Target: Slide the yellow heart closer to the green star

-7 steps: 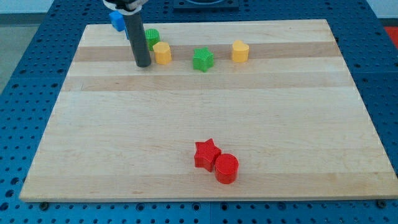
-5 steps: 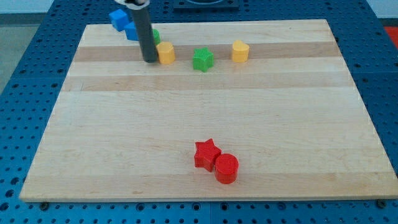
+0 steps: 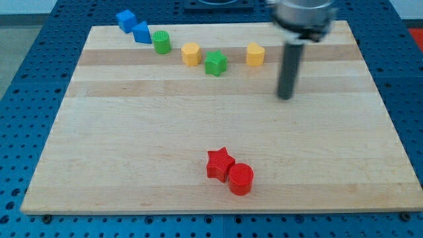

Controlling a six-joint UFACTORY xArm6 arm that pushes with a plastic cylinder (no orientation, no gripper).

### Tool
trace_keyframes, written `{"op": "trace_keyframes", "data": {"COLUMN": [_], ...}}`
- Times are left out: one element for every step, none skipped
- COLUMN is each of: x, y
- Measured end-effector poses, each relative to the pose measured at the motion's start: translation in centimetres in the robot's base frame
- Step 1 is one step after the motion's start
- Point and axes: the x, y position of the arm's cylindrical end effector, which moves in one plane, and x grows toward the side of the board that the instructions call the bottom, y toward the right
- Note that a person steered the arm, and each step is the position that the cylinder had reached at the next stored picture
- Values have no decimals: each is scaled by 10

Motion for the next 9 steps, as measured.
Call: {"op": "trace_keyframes", "data": {"x": [-70,-131,-134,-133,-126,-114,-94,-71,-54], "y": [35,17,-23,-50,-63,-77,-88,-95,-99]}}
